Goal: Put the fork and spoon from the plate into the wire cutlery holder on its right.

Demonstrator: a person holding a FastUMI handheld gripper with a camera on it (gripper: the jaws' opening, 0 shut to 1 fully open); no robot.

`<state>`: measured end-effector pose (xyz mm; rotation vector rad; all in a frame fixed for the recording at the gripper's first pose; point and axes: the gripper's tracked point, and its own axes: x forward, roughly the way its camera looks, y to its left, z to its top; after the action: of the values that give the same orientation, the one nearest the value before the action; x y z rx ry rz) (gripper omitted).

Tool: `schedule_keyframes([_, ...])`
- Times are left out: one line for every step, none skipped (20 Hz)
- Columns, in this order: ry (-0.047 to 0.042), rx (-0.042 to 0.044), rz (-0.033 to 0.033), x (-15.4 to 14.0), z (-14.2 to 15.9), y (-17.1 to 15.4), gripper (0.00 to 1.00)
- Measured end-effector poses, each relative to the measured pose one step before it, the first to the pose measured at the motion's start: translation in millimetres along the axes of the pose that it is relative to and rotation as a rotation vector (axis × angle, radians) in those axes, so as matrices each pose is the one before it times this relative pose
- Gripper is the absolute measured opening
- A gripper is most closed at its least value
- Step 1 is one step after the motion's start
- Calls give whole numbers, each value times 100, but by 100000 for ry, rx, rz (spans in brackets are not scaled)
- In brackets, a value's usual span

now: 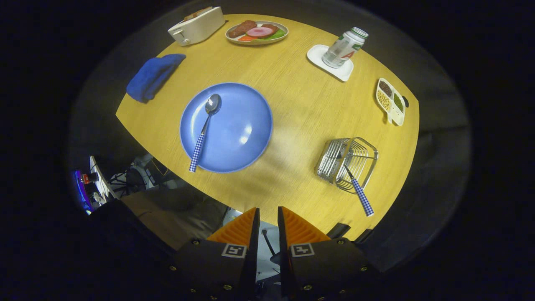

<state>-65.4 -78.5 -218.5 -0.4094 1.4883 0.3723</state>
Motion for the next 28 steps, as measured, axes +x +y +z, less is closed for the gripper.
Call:
schedule_keyframes([3,-745,1157,251,302,818,24])
schedule_keyframes([-77,-171,952,216,240,737,24])
schedule_keyframes([35,-843,436,210,241,697,24])
schedule_keyframes([-173,-629,57,221,293,560,24])
schedule_keyframes([-770,-260,706,237,365,780,24])
schedule_keyframes([-1055,-180,1404,289,482,864,24])
schedule_keyframes([-1572,-262,1561,271,517,929,24])
schedule_keyframes([-722,72,1112,210,364,639,24])
schedule_keyframes([-42,-162,1013,281,167,543,24])
schedule_keyframes([-150,3,658,231,306,420,24])
schedule_keyframes([-236,214,345,170,272,370,24])
schedule_keyframes([-152,490,649,166,272,316,24])
schedule_keyframes([-323,737,640,178,255,349,24])
schedule_keyframes([-776,710,490,125,453,288,24])
schedule_keyframes([-562,1002,429,213,226,251,24])
schedule_keyframes([-840,1027,685,195,394,305,24])
schedule_keyframes([-960,957,1059,362,376,484,24])
schedule_keyframes([-635,1088,981,379,416,401,24])
schedule_keyframes([-526,847,271,496,220,280,24])
schedule_keyframes([-790,443,-1216,381,375,-75,24])
schedule_keyframes([-518,126,-50,470,272,272,24])
schedule_keyframes([544,403,339,385,19,322,24])
schedule_keyframes([339,261,590,407,128,263,24])
schedule_keyframes([653,90,-237,318,-76,116,24])
schedule_keyframes([77,152,97,322,137,159,24])
schedule_keyframes([219,182,279,384,69,260,24])
schedule_keyframes([136,85,491,385,52,326,24])
schedule_keyframes([-10,-39,230,312,233,208,24])
